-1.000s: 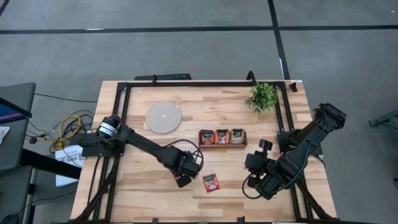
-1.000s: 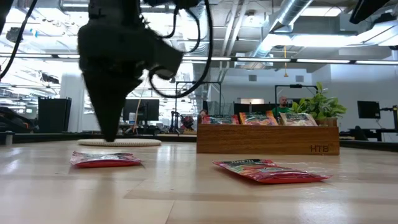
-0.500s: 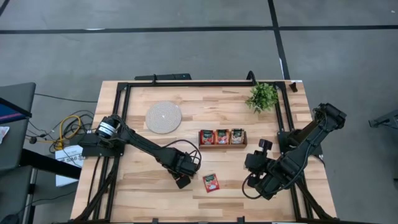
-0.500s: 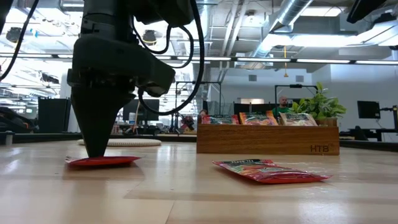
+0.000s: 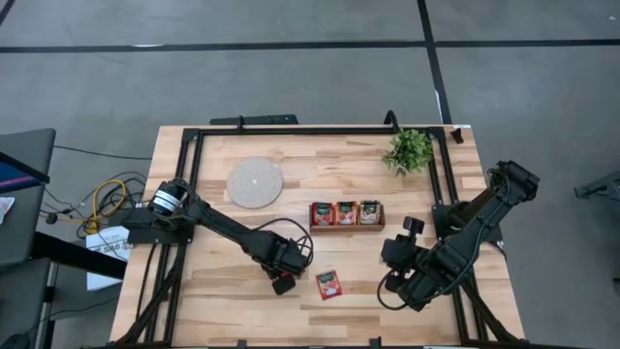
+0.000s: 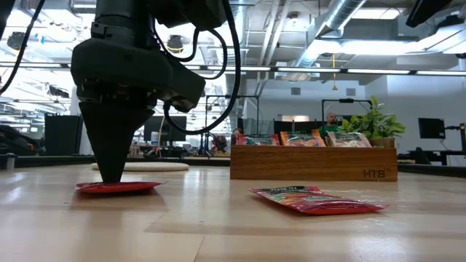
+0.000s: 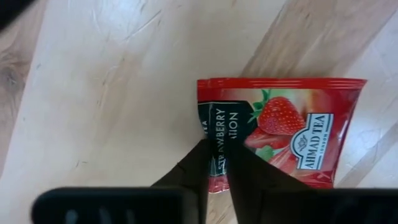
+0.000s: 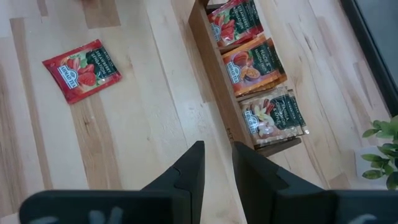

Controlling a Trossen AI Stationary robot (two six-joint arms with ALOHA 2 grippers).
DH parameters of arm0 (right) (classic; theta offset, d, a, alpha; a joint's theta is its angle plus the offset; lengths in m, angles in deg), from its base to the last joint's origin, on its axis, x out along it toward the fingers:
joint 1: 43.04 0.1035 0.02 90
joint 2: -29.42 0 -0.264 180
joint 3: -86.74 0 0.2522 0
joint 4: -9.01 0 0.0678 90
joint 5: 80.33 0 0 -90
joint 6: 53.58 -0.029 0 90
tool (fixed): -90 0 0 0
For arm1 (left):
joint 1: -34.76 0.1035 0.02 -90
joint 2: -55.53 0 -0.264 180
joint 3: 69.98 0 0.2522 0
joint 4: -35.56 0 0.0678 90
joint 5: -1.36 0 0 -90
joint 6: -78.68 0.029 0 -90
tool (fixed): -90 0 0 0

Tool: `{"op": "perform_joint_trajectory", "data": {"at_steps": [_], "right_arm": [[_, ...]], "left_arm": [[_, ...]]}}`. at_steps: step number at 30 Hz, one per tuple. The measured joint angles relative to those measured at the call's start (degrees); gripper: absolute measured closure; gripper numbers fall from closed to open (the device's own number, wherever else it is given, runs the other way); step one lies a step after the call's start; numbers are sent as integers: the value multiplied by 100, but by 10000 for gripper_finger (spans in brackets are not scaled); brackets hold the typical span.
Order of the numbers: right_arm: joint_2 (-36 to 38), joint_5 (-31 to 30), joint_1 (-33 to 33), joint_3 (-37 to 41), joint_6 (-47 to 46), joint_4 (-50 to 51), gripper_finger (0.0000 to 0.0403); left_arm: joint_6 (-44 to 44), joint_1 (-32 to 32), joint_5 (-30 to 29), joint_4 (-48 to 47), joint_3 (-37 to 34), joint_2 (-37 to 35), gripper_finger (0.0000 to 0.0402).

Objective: Pick & Place Tea
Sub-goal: Put the red tea bag into the left section of the wooden organizer

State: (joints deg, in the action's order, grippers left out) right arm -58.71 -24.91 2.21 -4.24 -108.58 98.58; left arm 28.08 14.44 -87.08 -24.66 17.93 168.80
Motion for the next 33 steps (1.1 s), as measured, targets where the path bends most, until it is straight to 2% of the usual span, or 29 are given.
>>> {"op": "perform_joint_trajectory", "data": {"at_steps": [5,13,17,23,30,33], "right_arm": [[0,0,0,0,0,0,327],[0,2,0,0,0,0,327],[0,2,0,0,0,-2,327],[0,2,0,0,0,-3,327],[-1,-10,-2,0,-2,-8,327],[0,-11,-17,-2,-2,-15,327]], "left_arm": [[19,-4,-15,79,0,4,397],[15,12,-56,64,-10,-56,401],[18,44,-265,-473,242,-245,401],[560,117,-1159,-1655,1293,-337,401],[1610,438,-2320,-1783,2489,-274,401],[2087,624,-2635,-1827,2908,-60,401]]}}
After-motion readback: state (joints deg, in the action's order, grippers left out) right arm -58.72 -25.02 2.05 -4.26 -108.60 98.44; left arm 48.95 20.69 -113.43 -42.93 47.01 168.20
